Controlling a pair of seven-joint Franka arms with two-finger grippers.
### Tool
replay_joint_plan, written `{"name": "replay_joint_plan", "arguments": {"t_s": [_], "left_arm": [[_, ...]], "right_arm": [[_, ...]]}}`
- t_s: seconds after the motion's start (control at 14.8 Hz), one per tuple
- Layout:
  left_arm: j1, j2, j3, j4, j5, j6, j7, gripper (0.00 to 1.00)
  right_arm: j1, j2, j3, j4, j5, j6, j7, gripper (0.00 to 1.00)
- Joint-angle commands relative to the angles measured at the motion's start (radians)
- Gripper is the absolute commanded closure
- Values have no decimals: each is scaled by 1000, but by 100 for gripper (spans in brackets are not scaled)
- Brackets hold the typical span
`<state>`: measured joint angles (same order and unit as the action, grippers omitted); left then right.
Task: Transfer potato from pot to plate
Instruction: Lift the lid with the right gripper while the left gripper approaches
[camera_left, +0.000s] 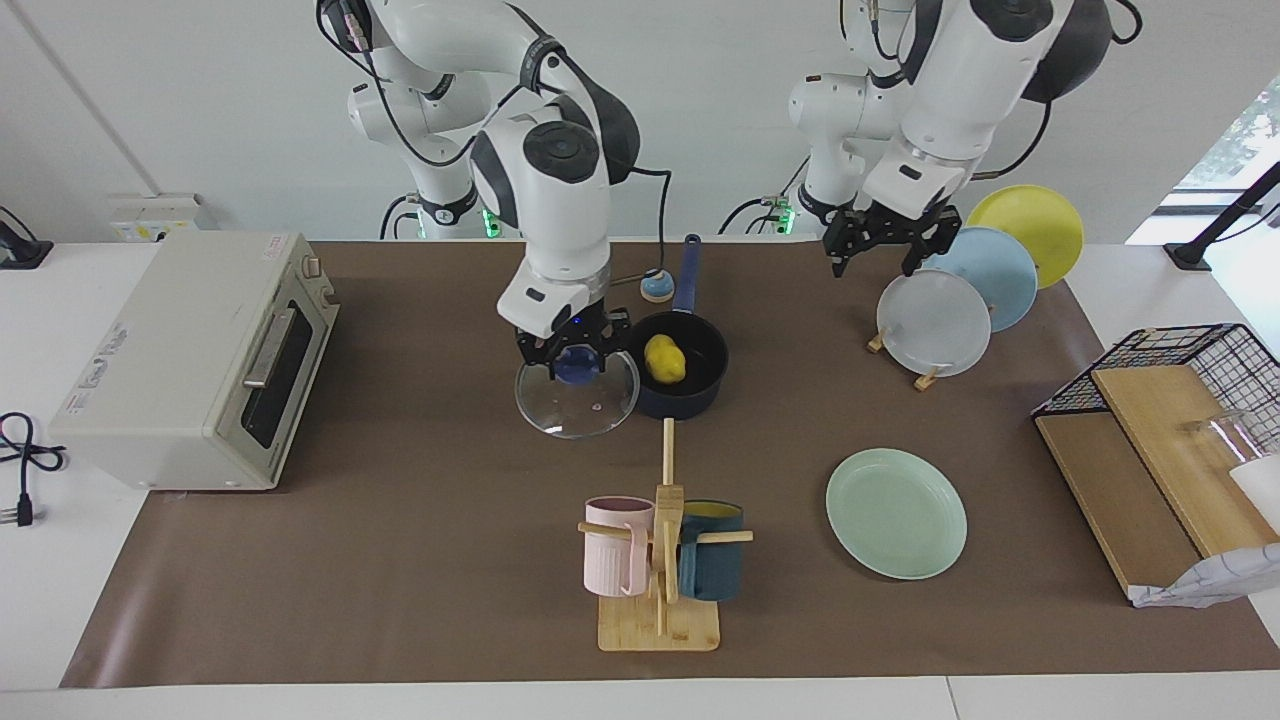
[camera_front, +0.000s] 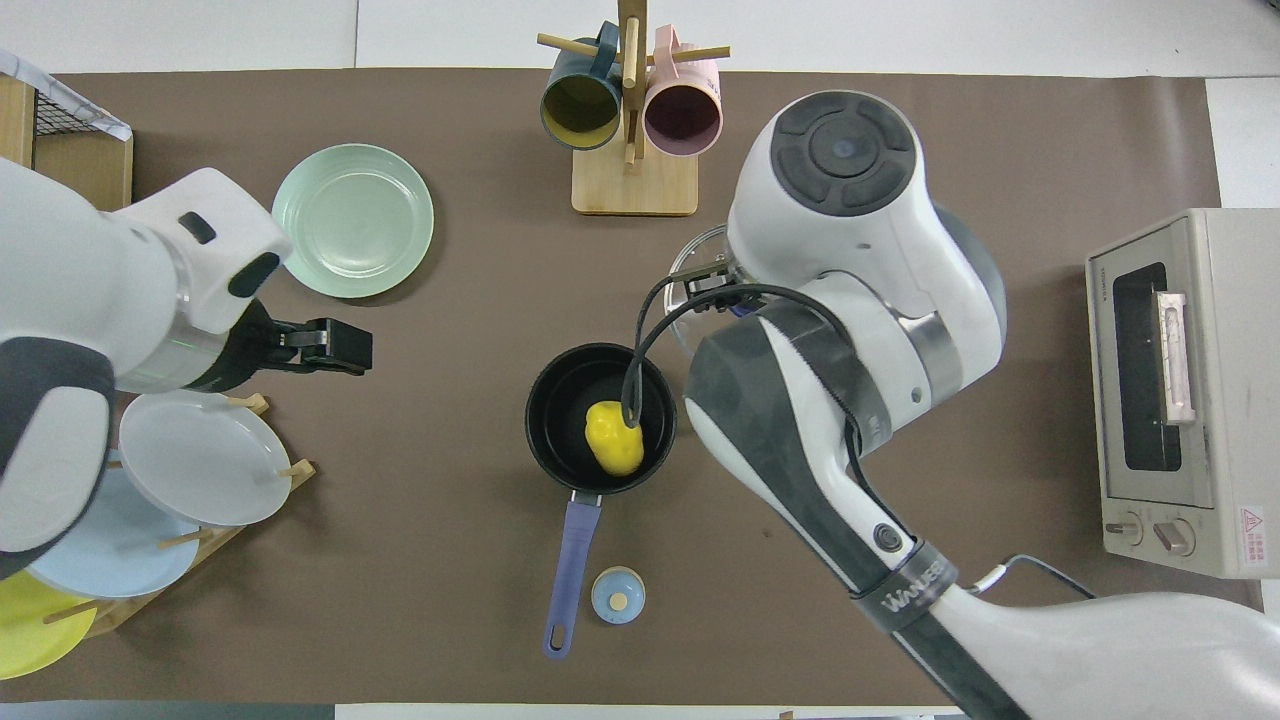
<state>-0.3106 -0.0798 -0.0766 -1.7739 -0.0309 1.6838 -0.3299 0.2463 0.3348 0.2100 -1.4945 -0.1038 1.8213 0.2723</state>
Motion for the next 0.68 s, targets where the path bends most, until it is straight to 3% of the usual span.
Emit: {"name": "replay_joint_plan", "arguments": {"t_s": [0.0, 0.34, 0.61], "left_arm": [[-108, -11, 11, -93, -7, 141, -156, 0], [-261, 127, 12, -116, -20, 298, -340, 0], [-306, 164, 12, -189, -20, 441, -391, 0]], "right_arm": [[-106, -10, 12, -10, 23, 1, -157, 36], [-251, -20, 11, -91, 15, 59, -359, 36], [-350, -42, 9, -245, 7, 232, -496, 36]]}}
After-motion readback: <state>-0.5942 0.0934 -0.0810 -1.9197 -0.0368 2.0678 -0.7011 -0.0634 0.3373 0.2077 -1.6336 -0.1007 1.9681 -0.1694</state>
